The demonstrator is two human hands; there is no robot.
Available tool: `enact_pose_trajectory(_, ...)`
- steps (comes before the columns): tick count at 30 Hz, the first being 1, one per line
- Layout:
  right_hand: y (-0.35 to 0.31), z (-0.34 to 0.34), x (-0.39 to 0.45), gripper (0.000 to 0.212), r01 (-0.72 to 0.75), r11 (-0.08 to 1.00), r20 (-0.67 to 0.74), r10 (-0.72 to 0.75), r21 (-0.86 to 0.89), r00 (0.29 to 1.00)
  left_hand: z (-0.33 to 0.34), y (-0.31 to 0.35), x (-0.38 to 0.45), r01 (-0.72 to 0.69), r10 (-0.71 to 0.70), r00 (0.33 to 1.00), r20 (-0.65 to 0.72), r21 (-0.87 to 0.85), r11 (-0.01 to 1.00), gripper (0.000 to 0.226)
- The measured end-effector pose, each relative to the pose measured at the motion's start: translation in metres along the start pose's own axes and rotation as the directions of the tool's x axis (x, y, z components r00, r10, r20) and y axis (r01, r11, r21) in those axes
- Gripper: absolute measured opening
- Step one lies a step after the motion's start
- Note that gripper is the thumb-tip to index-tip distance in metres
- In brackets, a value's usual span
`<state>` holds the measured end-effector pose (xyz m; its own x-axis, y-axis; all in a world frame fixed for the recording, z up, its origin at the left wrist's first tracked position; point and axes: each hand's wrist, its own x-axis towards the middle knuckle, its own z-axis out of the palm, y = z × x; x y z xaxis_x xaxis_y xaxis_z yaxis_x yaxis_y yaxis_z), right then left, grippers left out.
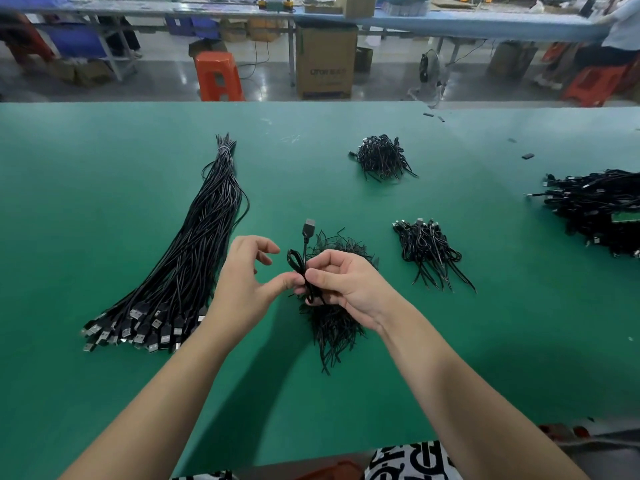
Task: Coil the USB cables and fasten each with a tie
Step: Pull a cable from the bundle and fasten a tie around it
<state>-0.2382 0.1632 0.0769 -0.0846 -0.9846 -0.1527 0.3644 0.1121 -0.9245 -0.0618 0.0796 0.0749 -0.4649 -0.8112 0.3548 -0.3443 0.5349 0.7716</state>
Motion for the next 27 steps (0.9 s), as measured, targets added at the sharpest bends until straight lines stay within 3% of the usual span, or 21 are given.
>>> enact_pose_trajectory(4, 0.0, -0.004, 0.001, 0.025, -0.001, 0.996, -0.13, -0.01, -0.086, 0.991, 0.007, -0.016, 0.005, 0.033, -0.035, 0.998, 0.05, 0.037, 0.999, 0.052)
enact_pose_trajectory(6, -0.005, -0.012, 0.005, 0.02, -0.023, 0.973, -0.233, -0.032, -0.231, 0.972, 0.011, -0.033, 0.009, 0.065, -0.07, 0.997, 0.032, 0.138, 0.988, 0.045)
enact_pose_trajectory(9, -0.017, -0.035, 0.013, 0.018, -0.137, 0.789, -0.409, -0.154, -0.599, 0.899, 0.019, -0.067, 0.011, 0.059, -0.056, 0.998, -0.021, 0.518, 0.853, 0.036)
enact_pose_trajectory(11, -0.026, -0.053, 0.02, 0.017, -0.215, 0.652, -0.481, -0.262, -0.727, 0.837, 0.022, -0.089, 0.008, 0.06, -0.116, 0.992, 0.038, 0.68, 0.731, 0.043)
enact_pose_trajectory(14, -0.032, -0.082, 0.032, 0.022, -0.312, 0.54, -0.541, -0.338, -0.782, 0.77, 0.023, -0.115, -0.003, 0.033, -0.195, 0.973, 0.122, 0.768, 0.64, 0.052)
enact_pose_trajectory(17, -0.03, -0.11, 0.047, 0.028, -0.44, 0.383, -0.571, -0.368, -0.812, 0.734, 0.021, -0.127, -0.007, 0.028, -0.185, 0.976, 0.118, 0.77, 0.638, 0.048)
enact_pose_trajectory(27, -0.009, -0.154, 0.092, 0.026, -0.639, 0.07, -0.621, -0.336, -0.766, 0.708, 0.022, -0.131, -0.008, 0.009, -0.158, 0.98, 0.118, 0.774, 0.633, 0.047)
